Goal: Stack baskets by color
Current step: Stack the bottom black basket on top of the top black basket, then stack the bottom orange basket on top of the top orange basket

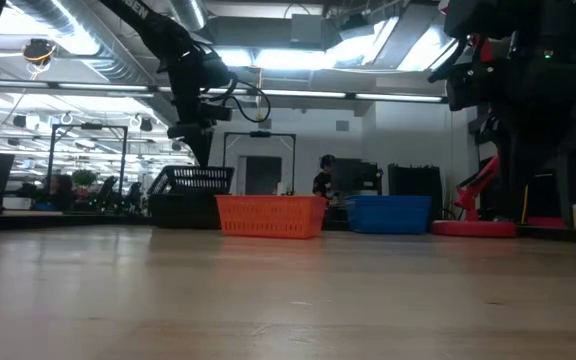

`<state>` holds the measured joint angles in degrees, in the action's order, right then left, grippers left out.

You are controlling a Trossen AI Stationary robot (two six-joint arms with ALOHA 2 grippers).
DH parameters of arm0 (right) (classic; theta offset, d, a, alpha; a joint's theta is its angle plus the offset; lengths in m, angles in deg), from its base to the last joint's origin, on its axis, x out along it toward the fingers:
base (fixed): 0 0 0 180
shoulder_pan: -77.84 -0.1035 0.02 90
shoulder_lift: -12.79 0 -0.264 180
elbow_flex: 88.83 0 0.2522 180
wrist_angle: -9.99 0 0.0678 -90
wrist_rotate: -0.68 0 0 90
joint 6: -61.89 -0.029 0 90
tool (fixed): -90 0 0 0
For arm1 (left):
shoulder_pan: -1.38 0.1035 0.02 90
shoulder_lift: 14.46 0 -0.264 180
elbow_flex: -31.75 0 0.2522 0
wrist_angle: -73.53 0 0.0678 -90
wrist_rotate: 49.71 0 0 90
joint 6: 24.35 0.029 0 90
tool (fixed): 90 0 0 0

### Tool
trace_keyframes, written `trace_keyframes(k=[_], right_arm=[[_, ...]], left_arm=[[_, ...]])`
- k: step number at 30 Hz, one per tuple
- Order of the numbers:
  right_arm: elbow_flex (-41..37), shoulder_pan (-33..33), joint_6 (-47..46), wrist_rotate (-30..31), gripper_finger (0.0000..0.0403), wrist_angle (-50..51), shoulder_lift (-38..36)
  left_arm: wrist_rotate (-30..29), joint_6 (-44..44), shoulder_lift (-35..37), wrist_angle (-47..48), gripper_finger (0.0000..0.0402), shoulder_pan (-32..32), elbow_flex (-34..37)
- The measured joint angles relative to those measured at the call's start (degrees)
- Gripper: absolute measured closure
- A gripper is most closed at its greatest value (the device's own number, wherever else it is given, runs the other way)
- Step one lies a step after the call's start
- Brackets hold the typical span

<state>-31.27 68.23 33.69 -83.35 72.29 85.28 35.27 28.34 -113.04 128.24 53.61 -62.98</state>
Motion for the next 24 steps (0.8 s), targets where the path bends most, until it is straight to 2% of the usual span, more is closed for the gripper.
trace_keyframes(k=[9,12,15,19,22,24], right_arm=[[0.0,-0.01,0.0,-0.02,0.0248,-0.16,0.0],[0.0,-0.01,0.04,-0.02,0.0248,-0.16,0.0],[0.0,-0.01,-0.06,0.0,0.0248,-0.25,0.0],[0.0,-0.02,-1.83,0.37,0.0248,-1.89,0.0],[0.0,-0.02,-4.6,0.53,0.0248,-4.34,0.0],[0.0,0.0,-3.73,2.09,0.0248,-6.97,0.0]], left_arm=[[-0.59,-0.34,0.07,-3.91,0.0358,-0.61,0.0],[-1.06,-3.81,0.13,-4.96,0.0358,-1.8,0.0],[-1.13,-11.35,0.15,-4.43,0.0358,-3.87,0.0],[-1.04,-27.86,0.17,-0.71,0.0358,-8.88,-0.06],[-0.74,-37.01,0.17,6.61,0.0358,-13.29,-0.07],[1.47,-39.05,0.19,13.69,0.0358,-16.24,-0.07]])
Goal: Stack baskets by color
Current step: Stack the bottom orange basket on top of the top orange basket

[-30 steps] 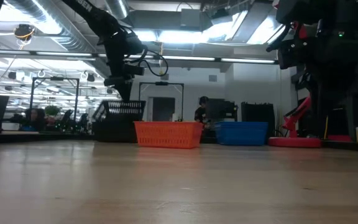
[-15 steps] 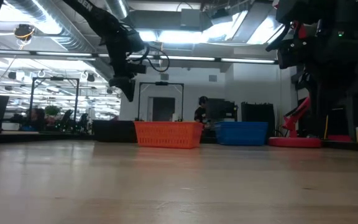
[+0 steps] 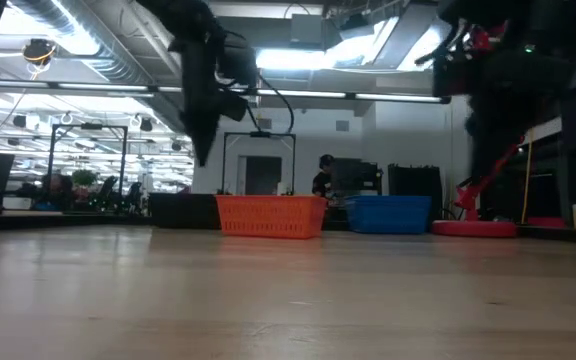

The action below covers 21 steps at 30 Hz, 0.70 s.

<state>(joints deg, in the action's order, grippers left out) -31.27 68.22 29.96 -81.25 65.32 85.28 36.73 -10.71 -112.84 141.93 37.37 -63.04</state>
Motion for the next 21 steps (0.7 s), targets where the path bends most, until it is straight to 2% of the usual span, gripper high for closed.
trace_keyframes(k=[5,8,10,14,21], right_arm=[[0.0,0.09,10.14,8.6,0.0248,-11.47,0.0],[0.0,0.07,17.25,19.01,0.0248,-22.01,0.0],[0.0,0.09,22.14,22.79,0.0248,-28.7,0.0],[0.12,0.9,30.0,22.24,0.0248,-40.16,0.0],[4.66,7.34,27.72,14.61,0.0248,-35.95,0.0]], left_arm=[[11.93,-1.34,0.09,15.16,0.0364,-6.25,0.45],[17.01,-4.22,0.32,16.84,0.0366,-9.04,4.07],[18.06,-7.83,1.31,14.68,0.0367,-10.71,8.07],[18.32,-14.6,3.71,7.88,0.0367,-14.59,18.09],[22.51,-23.5,13.68,0.74,0.0367,-21.66,31.94]])
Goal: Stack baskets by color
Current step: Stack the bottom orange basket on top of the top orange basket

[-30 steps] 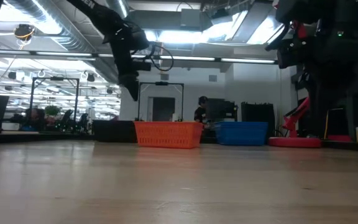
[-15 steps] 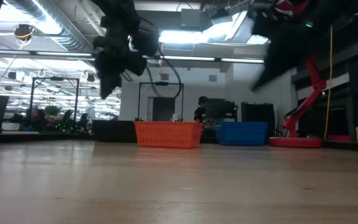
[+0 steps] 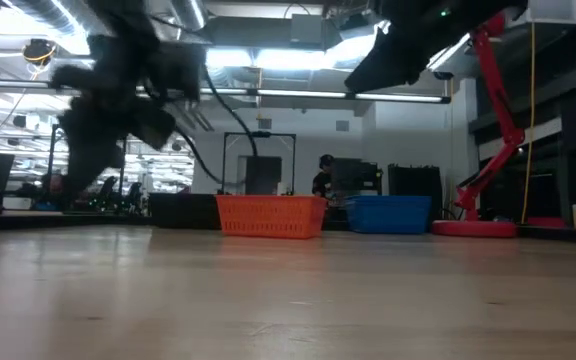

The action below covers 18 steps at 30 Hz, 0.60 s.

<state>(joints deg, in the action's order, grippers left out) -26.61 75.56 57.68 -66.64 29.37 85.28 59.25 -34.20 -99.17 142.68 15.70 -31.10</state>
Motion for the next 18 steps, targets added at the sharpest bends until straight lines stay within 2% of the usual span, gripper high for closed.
trace_keyframes(k=[6,10,14,18], right_arm=[[3.28,6.37,-0.24,-9.04,0.0248,1.3,1.23],[9.05,9.23,-1.23,-14.01,0.0248,6.83,6.14],[18.98,10.98,2.27,-14.19,0.0248,16.37,13.93],[29.2,12.65,3.09,-13.95,0.0248,25.75,21.46]], left_arm=[[-1.06,-8.96,14.76,-11.49,0.0367,-5.96,7.54],[-7.39,-11.05,25.49,-19.32,0.0367,-9.72,11.28],[-14.32,-10.19,34.34,-26.18,0.0367,-12.45,14.21],[-19.96,-5.51,40.71,-33.32,0.0367,-14.2,17.15]])
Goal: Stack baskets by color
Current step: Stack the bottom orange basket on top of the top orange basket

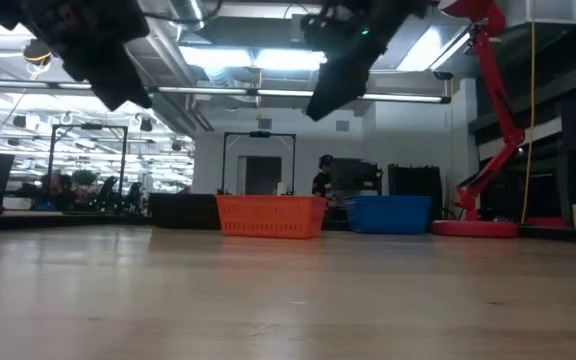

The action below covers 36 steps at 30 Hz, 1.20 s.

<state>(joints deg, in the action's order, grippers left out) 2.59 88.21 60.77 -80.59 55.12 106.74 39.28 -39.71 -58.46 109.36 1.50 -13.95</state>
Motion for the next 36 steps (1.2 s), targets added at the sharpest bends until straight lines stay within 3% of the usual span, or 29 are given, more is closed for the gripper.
trace_keyframes(k=[6,13,18,25,30,36], right_arm=[[10.54,2.23,-1.57,0.0,0.0248,10.26,9.06],[13.93,4.84,-0.04,-5.88,0.0248,13.21,15.92],[13.99,5.75,0.42,-5.81,0.0248,12.88,18.43],[14.0,5.99,5.04,-5.84,0.0248,10.9,20.77],[14.0,5.97,6.49,-5.43,0.0248,8.46,22.23],[14.02,6.38,7.72,-1.27,0.0248,4.98,23.06]], left_arm=[[-3.21,9.69,5.63,-13.74,0.0367,-1.31,9.14],[-3.84,9.53,11.86,-26.93,0.0367,-1.25,20.29],[-3.58,9.43,17.39,-27.59,0.0367,-1.35,22.39],[-2.25,6.46,25.83,-17.74,0.0371,-3.27,22.47],[-6.74,8.19,28.39,-17.14,0.0384,-5.77,22.47],[-7.49,8.2,28.75,-19.33,0.0397,-7.87,25.94]])
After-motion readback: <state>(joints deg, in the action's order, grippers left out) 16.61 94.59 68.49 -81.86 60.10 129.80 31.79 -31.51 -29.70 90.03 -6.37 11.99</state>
